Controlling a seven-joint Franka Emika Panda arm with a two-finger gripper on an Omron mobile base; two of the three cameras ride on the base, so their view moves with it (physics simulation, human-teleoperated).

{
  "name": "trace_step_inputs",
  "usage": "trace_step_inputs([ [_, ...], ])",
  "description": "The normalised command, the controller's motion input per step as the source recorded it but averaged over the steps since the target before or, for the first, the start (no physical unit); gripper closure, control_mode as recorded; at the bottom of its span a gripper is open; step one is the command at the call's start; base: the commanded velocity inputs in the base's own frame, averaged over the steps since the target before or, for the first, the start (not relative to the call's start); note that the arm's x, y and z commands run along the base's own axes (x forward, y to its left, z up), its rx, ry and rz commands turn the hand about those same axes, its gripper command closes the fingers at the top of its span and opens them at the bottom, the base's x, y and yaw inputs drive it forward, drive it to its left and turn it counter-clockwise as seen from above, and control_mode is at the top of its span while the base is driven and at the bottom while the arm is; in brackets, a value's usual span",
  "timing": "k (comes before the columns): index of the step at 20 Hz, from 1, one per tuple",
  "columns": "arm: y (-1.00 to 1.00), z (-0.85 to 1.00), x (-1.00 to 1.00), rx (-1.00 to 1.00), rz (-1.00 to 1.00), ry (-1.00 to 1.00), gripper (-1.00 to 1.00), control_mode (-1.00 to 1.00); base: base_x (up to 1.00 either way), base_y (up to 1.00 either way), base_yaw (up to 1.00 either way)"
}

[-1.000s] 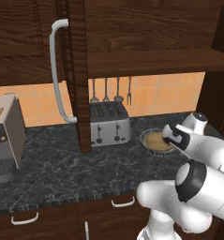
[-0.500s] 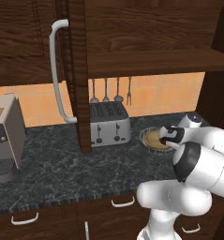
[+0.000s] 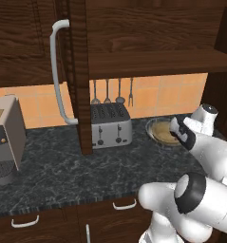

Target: Pick up the bowls on the counter and stack them on top of one another in the open cabinet. Place the smaller bowl on top of the larger bowl.

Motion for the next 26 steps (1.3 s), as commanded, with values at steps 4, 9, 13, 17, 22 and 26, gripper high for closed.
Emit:
trace_step_inputs([
  [4,0.21,1.0,-1.0,0.0,0.0,-0.19,1.0,-1.0,0.0,0.0,0.0],
  [9,0.11,1.0,-1.0,0.02,0.0,-0.08,1.0,-1.0,0.0,0.0,0.0],
  [13,-0.14,1.0,-1.0,0.11,0.0,-0.02,1.0,-1.0,0.0,0.0,0.0],
  [17,-0.09,1.0,-0.64,0.09,0.0,-0.16,1.0,-1.0,0.0,0.0,0.0],
  [22,0.0,1.0,-0.35,0.05,0.0,-0.18,1.0,-1.0,0.0,0.0,0.0],
  [26,0.0,1.0,-0.02,0.06,0.0,-0.09,1.0,-1.0,0.0,0.0,0.0],
])
